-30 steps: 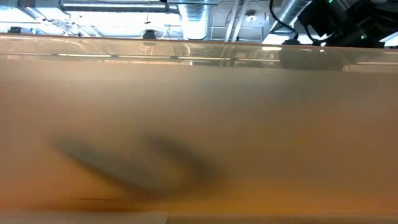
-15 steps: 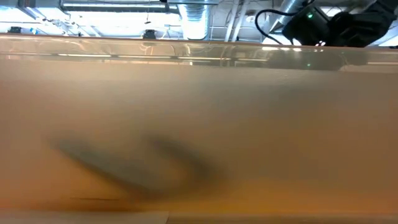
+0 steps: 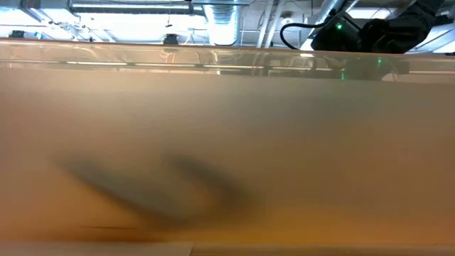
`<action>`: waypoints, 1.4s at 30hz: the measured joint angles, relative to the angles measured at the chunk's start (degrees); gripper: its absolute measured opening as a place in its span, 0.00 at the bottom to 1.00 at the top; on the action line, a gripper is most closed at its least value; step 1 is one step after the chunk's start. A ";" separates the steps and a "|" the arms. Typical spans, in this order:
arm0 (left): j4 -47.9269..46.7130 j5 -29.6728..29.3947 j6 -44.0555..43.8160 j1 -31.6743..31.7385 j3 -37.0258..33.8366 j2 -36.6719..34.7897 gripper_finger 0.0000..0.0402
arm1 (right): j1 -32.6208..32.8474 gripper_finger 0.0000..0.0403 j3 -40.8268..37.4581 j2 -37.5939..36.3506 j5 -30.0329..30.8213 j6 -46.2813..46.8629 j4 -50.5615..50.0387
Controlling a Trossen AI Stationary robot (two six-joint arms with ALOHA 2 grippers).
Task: Pick & Place Food Item
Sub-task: Put the red seasoning can into the transparent bin
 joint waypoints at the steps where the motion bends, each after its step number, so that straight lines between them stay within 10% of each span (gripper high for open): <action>1: 0.00 0.00 0.00 0.01 0.00 0.00 0.83 | -0.02 0.00 0.00 0.00 0.30 0.01 -0.09; 42: -0.13 0.04 -0.13 -1.03 0.00 0.00 0.83 | 5.73 0.00 2.17 -9.98 9.48 1.78 -3.53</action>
